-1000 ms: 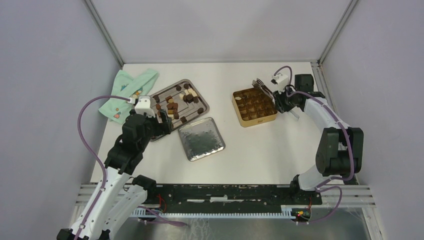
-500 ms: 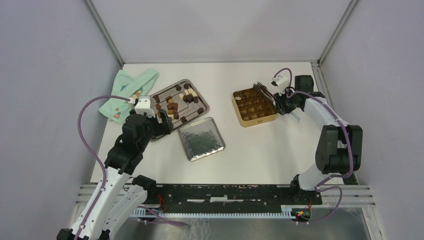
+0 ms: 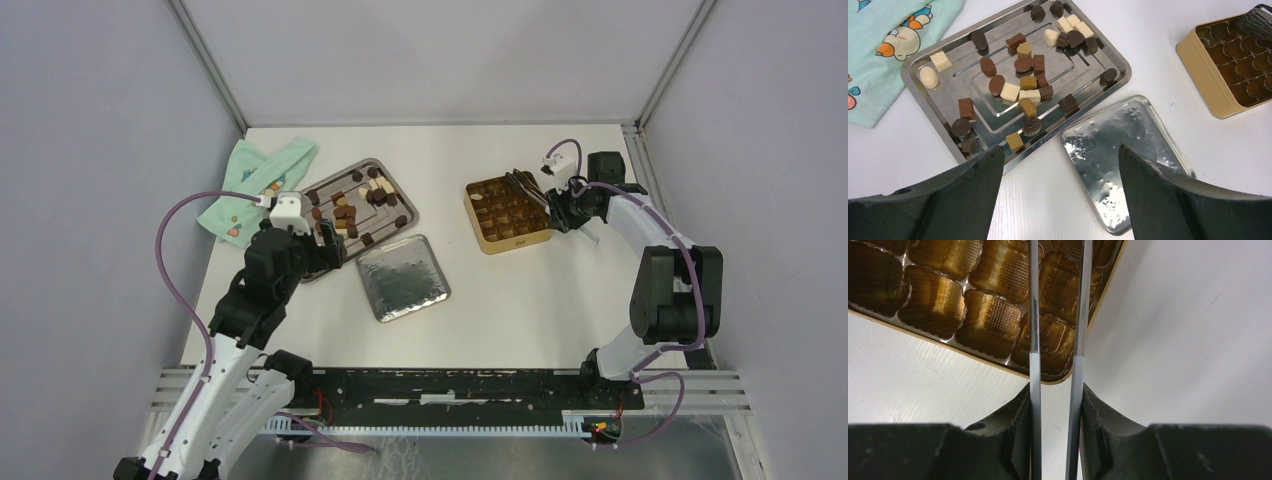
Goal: Pack the chocolate
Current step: Place the fake chocolate in the packing box.
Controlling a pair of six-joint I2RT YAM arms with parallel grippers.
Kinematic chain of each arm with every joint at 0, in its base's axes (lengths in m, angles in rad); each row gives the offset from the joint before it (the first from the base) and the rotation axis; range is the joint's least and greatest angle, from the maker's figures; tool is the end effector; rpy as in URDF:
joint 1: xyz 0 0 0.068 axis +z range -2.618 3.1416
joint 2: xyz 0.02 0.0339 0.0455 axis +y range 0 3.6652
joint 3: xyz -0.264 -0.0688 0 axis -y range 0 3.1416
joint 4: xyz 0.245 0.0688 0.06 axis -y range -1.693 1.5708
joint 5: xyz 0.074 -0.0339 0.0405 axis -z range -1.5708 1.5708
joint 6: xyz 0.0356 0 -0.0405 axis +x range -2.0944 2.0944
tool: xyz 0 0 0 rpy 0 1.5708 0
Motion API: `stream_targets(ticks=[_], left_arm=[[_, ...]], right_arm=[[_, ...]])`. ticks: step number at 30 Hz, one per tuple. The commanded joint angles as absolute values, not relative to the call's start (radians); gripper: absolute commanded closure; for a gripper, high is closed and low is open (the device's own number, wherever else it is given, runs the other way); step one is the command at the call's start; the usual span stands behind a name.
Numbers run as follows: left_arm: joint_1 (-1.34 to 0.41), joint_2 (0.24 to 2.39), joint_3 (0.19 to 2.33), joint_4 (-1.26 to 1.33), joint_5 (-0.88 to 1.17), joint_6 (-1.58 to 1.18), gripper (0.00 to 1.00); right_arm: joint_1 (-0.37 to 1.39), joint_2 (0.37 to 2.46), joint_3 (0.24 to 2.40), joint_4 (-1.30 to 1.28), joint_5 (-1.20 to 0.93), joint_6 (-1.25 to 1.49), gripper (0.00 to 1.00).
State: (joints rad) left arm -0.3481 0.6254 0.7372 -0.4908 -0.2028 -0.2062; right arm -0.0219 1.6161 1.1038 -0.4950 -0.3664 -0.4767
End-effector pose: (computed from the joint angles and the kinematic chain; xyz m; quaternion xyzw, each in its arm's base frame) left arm 0.1377 -0.0423 0.3147 0.0017 0.8254 -0.0722 0.5600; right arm 0.3324 0.0055 0.2188 -0.2623 0.9088 0.1021 0.3081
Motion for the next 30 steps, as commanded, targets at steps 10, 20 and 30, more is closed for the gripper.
stream_targets(ticks=[10, 20, 30], left_arm=[[-0.342, 0.620, 0.737, -0.443, -0.188, -0.149, 0.11], [-0.344, 0.617, 0.736, -0.443, -0.188, -0.149, 0.11], [-0.344, 0.614, 0.737, -0.445, -0.189, -0.149, 0.11]], right_arm=[[-0.025, 1.610, 1.121, -0.474, -0.415, -0.483, 0.61], [-0.025, 1.602, 1.120, -0.473, -0.419, -0.483, 0.59], [-0.025, 1.551, 1.098, -0.453, -0.502, -0.506, 0.59]])
